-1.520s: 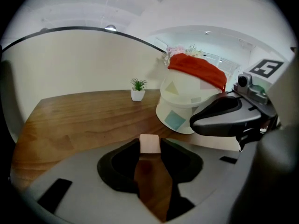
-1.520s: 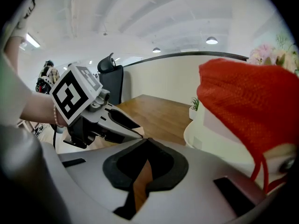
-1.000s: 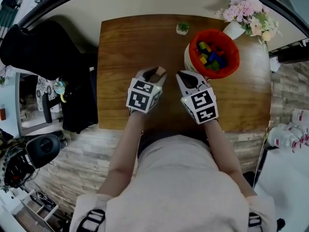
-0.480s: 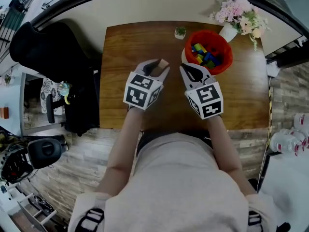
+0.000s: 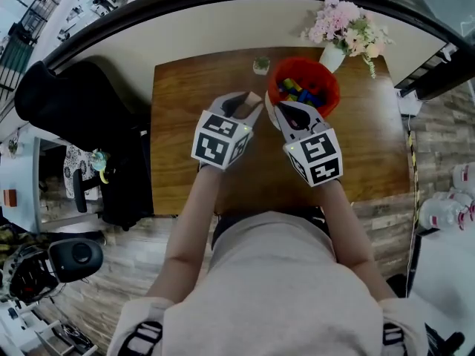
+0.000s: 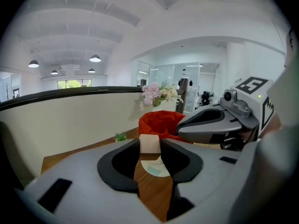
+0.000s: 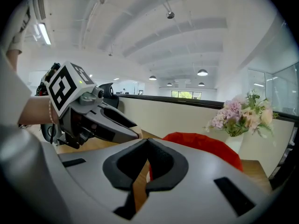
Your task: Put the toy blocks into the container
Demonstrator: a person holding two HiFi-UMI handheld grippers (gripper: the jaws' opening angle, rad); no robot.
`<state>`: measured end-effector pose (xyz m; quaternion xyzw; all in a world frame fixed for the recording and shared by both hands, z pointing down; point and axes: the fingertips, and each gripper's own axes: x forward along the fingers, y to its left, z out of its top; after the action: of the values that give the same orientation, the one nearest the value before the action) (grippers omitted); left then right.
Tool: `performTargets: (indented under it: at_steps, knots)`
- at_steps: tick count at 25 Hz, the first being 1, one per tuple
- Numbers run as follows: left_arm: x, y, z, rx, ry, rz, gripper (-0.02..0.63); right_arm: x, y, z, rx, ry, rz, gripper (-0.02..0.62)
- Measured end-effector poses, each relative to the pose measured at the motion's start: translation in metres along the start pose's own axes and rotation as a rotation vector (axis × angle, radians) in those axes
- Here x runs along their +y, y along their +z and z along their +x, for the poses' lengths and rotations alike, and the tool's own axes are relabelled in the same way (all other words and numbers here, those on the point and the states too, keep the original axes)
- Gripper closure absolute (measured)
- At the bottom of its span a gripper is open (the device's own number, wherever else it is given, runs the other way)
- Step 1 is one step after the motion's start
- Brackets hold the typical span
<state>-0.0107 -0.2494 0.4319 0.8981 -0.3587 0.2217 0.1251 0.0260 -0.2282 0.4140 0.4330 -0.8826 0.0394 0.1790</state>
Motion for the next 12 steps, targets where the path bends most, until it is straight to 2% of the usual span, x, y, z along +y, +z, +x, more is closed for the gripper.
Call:
performTargets:
  at_steps: [5, 12]
  knots:
    - [-0.015, 0.016, 0.014, -0.001, -0.048, 0.06, 0.451, -0.021, 0.001, -0.01, -0.004, -0.049, 0.013, 0.583]
    - [-0.028, 0.035, 0.037, -0.017, -0.109, 0.085, 0.451, -0.052, 0.0, -0.024, -0.006, -0.117, 0.039, 0.583]
